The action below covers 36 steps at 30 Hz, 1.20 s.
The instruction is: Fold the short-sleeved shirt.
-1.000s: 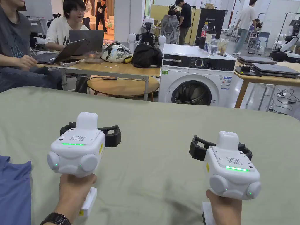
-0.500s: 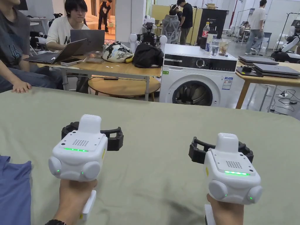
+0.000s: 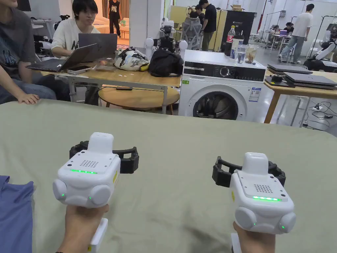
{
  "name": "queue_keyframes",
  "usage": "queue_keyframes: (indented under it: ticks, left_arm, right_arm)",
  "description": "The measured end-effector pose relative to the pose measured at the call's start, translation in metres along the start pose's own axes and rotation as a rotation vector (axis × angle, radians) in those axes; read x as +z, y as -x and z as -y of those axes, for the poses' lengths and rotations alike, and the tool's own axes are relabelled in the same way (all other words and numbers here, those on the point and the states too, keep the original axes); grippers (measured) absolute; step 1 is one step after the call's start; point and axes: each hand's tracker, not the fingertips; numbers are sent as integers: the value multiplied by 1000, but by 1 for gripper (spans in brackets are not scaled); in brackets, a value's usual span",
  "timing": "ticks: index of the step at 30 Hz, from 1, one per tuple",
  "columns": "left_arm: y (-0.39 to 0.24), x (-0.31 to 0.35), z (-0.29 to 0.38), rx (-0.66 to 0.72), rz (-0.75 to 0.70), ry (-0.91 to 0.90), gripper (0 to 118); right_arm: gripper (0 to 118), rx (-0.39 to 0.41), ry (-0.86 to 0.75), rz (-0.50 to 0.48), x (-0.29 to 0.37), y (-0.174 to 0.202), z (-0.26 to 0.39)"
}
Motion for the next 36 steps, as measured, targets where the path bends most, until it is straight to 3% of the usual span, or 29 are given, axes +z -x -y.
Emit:
queue_keyframes:
  ticks: [12,18,36]
  left_arm:
    - [2,2,0,14,-16,-3,118]
    - [2,3,2,-3,-19,-4,118]
    - [2,15,0,-1,-12,-16,118]
  right_arm:
    - [118,-59,21,3,3,-2,-3]
    - [118,-7,30,-6,5,2,4]
    - [118,-10,7,-7,11,10,-5]
